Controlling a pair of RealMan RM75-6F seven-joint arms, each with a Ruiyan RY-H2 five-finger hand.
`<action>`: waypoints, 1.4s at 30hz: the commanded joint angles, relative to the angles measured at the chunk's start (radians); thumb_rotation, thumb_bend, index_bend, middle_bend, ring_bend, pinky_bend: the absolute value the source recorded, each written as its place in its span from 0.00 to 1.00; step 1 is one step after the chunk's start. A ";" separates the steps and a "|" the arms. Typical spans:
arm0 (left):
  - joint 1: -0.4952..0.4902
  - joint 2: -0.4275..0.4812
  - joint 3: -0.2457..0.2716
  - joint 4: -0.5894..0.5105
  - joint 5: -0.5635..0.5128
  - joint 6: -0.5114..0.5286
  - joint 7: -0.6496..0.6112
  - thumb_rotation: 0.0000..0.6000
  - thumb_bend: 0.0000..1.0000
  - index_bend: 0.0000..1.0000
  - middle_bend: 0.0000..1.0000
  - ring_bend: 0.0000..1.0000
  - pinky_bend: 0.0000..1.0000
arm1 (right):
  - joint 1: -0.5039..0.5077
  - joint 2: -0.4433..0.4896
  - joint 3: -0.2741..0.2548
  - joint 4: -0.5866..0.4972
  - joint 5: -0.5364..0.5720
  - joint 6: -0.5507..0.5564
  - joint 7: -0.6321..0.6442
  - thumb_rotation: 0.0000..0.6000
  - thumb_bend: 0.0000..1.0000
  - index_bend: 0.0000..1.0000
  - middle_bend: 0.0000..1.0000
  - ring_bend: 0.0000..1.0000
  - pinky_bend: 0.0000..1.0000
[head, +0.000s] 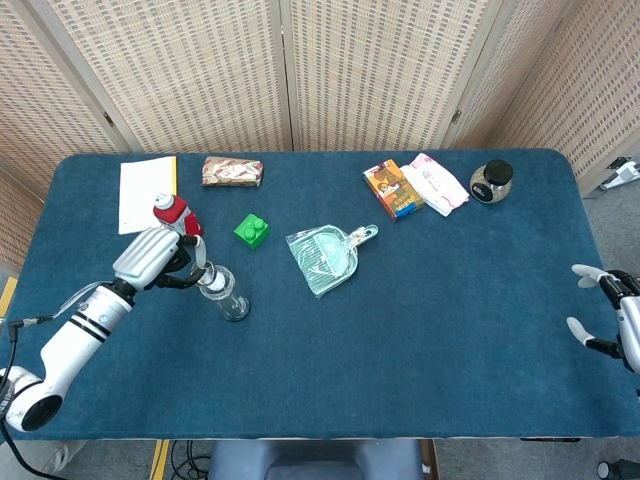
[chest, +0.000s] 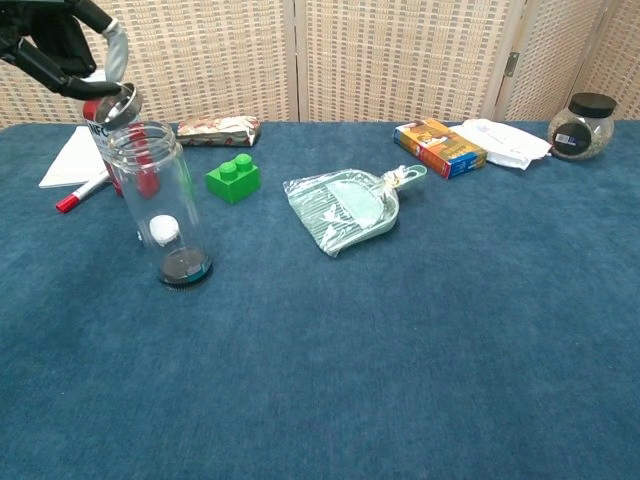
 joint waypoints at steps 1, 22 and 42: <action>-0.001 0.001 0.002 -0.005 0.003 0.003 0.002 1.00 0.43 0.63 1.00 1.00 1.00 | 0.000 0.000 0.000 -0.001 0.001 0.000 -0.001 1.00 0.22 0.26 0.37 0.24 0.33; -0.025 -0.019 0.015 -0.001 -0.013 -0.012 0.037 1.00 0.43 0.63 1.00 1.00 1.00 | -0.005 0.002 -0.002 -0.002 0.008 0.002 -0.003 1.00 0.22 0.26 0.37 0.24 0.33; -0.027 -0.008 0.028 -0.011 -0.023 -0.019 0.062 1.00 0.42 0.58 1.00 1.00 1.00 | -0.007 0.000 -0.002 0.003 0.008 0.004 0.002 1.00 0.22 0.26 0.37 0.24 0.33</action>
